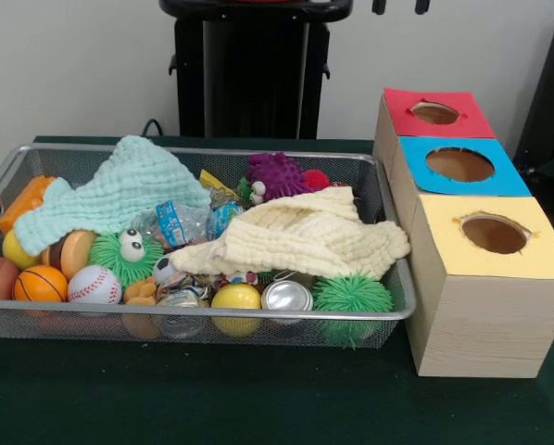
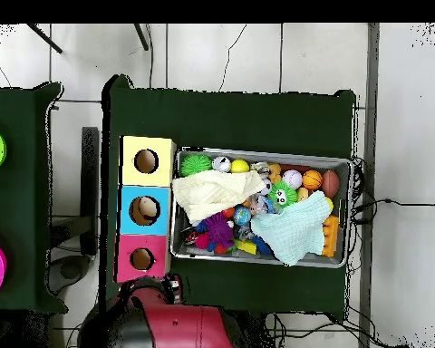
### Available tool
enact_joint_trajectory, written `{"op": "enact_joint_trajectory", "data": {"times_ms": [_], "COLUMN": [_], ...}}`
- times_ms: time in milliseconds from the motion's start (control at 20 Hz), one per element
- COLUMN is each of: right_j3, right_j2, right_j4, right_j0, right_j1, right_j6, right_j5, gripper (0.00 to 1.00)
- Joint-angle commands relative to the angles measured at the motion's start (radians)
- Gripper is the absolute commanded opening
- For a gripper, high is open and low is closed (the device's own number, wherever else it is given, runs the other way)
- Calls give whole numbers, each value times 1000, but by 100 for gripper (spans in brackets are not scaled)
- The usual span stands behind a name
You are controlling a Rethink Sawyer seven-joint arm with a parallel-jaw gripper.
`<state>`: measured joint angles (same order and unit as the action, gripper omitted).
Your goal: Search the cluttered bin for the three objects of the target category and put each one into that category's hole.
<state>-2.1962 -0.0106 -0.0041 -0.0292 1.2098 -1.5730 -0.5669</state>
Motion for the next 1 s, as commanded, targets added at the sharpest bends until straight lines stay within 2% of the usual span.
{"op": "enact_joint_trajectory", "data": {"times_ms": [50,250,400,650,900,1000], "right_j3": [-19,-30,-11,29,71,77], "right_j2": [42,62,63,78,92,98], "right_j4": [21,28,36,53,53,57], "right_j0": [-74,-138,-173,-185,-186,-187], "right_j1": [-27,-11,33,59,48,31], "right_j6": [-75,-15,28,13,-11,-23], "right_j5": [37,29,-55,-144,-179,-164], "gripper": [100,100,100,100,100,100]}}
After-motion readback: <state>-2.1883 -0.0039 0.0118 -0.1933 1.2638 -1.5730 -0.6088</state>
